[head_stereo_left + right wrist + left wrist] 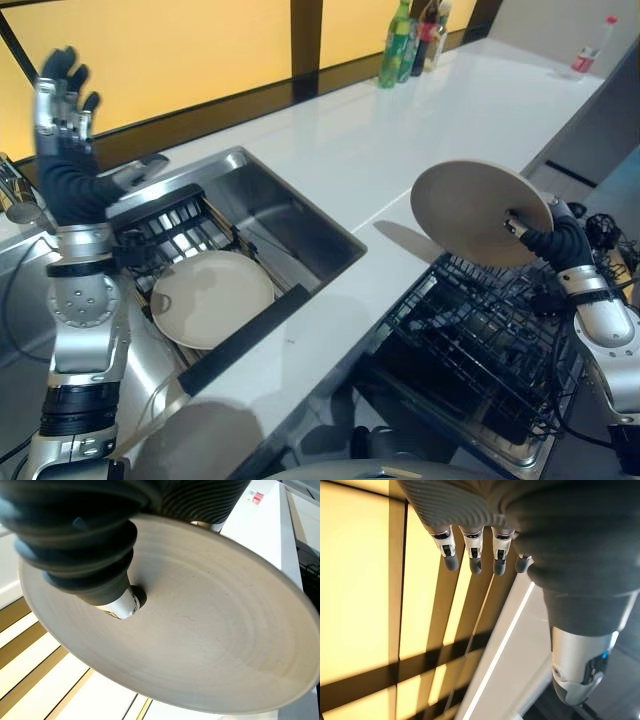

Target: Pick up plates and place into dishwasher.

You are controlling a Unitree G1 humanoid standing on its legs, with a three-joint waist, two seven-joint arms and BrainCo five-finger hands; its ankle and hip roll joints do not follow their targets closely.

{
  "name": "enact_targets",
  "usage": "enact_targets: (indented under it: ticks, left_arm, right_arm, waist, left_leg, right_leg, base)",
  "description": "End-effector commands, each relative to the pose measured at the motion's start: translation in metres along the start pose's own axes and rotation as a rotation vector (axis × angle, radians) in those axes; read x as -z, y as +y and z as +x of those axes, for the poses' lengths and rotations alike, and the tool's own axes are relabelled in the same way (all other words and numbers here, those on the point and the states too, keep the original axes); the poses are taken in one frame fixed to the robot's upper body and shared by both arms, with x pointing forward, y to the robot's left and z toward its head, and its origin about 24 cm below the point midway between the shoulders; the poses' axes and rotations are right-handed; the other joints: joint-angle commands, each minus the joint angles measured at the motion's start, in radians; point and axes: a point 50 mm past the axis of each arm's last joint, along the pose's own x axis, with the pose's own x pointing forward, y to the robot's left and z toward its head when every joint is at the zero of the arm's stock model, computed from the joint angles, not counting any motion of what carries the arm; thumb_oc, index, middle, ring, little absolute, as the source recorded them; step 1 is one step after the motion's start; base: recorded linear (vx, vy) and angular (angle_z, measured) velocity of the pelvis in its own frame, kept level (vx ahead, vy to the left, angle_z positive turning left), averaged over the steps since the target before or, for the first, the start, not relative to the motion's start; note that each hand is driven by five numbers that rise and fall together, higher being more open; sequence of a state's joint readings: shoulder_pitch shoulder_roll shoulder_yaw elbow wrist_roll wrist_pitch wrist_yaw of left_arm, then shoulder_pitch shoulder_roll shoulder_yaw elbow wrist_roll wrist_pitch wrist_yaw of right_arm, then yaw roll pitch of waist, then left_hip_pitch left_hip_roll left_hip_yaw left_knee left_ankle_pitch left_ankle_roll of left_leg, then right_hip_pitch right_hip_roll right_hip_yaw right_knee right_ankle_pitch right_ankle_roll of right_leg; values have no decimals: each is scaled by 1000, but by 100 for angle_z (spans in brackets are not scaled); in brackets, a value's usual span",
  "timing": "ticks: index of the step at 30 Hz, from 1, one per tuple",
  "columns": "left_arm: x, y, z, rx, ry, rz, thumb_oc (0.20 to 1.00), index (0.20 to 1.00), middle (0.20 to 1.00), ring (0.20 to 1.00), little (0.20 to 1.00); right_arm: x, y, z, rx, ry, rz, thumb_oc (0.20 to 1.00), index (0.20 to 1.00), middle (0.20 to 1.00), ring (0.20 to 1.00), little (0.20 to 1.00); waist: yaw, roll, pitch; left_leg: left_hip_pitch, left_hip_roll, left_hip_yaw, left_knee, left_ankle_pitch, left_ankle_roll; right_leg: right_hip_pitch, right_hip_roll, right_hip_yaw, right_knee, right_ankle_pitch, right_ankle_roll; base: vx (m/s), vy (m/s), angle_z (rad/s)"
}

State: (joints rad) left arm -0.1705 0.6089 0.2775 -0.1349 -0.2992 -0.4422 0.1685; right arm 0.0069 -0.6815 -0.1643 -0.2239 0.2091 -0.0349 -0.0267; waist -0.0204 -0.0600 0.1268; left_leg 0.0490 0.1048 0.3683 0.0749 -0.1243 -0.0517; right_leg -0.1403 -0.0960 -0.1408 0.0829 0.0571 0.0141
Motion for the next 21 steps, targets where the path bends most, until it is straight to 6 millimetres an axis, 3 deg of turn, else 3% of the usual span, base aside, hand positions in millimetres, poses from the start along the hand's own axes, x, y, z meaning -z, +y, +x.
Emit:
enact_targets:
  ticks: [1,11,16,21]
  left_arm:
    - [-8,12,7,-6,-50,30,1000,1000,1000,1000,1000]
    - [-4,11,1,-5,-37,4,1000,1000,1000,1000,1000]
    - [-3,18,-3,-34,-38,-7,1000,1000,1000,1000,1000]
    - [1,13,-3,-24,-28,-14,1000,1000,1000,1000,1000]
  right_arm:
    - [-11,-17,3,92,-79,-48,200,200,200,200,200]
    - [27,-51,-7,147,177,-206,200,200,200,200,200]
    - [46,-47,-14,29,300,-215,200,200,200,200,200]
    - [62,-33,-17,-146,388,-162,200,200,200,200,200]
  waist:
    - [-20,2,-71]
    - [-72,29,-72]
    - [-90,40,-76]
    - [-98,46,-83]
  left_leg:
    - [-132,18,-15,2,123,10]
    - [-138,100,-43,12,146,-55]
    - [-131,118,-33,9,155,-70]
    - [-122,126,-26,-2,163,-81]
  right_leg:
    - [239,-39,-45,46,-176,113]
    - [208,8,-14,-12,-153,67]
    - [193,7,-10,-23,-140,65]
    - [185,6,-7,-26,-140,67]
  base:
    - [-136,-202,-85]
    - [-154,-92,-13]
    - [-92,4,-2]
    - [-24,17,1]
